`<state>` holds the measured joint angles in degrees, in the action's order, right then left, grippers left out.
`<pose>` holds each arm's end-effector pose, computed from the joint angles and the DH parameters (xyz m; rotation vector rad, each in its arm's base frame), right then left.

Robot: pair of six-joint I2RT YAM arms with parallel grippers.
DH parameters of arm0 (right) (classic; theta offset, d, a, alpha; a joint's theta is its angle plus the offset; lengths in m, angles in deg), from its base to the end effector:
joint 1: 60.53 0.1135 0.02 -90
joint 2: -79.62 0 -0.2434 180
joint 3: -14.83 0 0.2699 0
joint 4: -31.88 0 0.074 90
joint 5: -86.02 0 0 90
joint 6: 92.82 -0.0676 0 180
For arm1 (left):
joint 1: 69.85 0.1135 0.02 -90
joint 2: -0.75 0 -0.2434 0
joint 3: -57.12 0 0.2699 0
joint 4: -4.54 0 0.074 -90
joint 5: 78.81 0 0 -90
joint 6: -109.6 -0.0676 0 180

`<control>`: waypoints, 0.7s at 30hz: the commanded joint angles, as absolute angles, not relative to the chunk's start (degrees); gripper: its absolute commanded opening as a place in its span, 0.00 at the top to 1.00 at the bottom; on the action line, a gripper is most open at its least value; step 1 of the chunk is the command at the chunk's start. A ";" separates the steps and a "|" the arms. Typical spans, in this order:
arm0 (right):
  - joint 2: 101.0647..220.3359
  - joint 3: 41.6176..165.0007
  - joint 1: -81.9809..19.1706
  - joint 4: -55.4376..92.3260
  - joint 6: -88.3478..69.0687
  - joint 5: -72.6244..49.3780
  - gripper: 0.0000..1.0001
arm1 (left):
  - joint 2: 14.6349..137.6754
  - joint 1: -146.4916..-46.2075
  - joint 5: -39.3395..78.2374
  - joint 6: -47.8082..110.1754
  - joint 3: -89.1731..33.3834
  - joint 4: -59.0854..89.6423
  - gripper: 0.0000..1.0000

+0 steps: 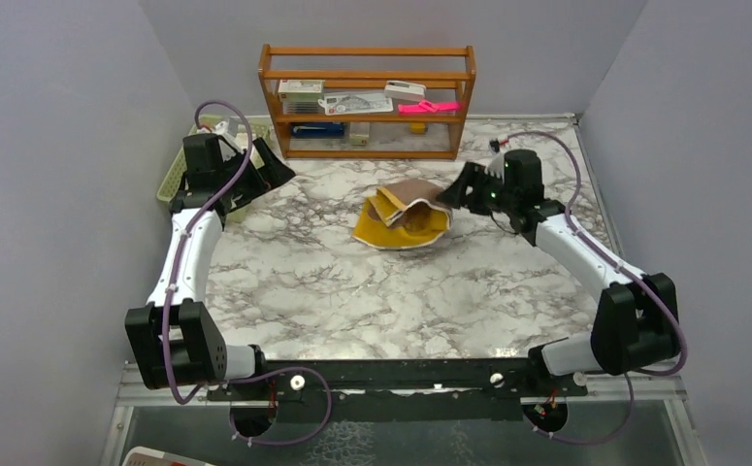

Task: Roll the towels
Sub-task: Place the towel at the center of the board.

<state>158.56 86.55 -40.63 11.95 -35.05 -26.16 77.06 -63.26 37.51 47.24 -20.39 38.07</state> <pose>0.3323 0.1474 0.2561 -0.0249 2.1459 0.9472 0.3471 0.0099 0.2837 -0.3653 2.1192 -0.7048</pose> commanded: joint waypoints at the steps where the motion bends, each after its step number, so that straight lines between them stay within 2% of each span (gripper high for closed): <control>1: 162.22 79.98 -45.28 4.05 -32.72 -24.06 0.34 | 78.09 -66.42 33.66 44.65 -18.98 37.64 0.03; 5: 161.05 79.92 -43.69 4.19 -28.29 -20.66 0.34 | 79.36 -74.13 29.59 43.44 -17.19 38.07 0.03; 8: 161.83 84.45 -37.77 0.86 -22.94 -11.19 0.33 | 81.12 -77.57 28.83 44.78 -14.97 37.65 0.04; 15: 172.01 95.15 -27.77 -5.65 -13.59 5.67 0.34 | 82.11 -78.18 28.99 45.65 -11.76 35.37 0.04; 21: 185.92 108.35 -26.62 -12.21 -8.92 12.50 0.39 | 85.13 -78.47 31.34 45.34 -11.74 34.43 0.05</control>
<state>177.92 101.19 -26.73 -5.58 -14.00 3.22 82.83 -78.23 30.28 45.65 -11.52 36.85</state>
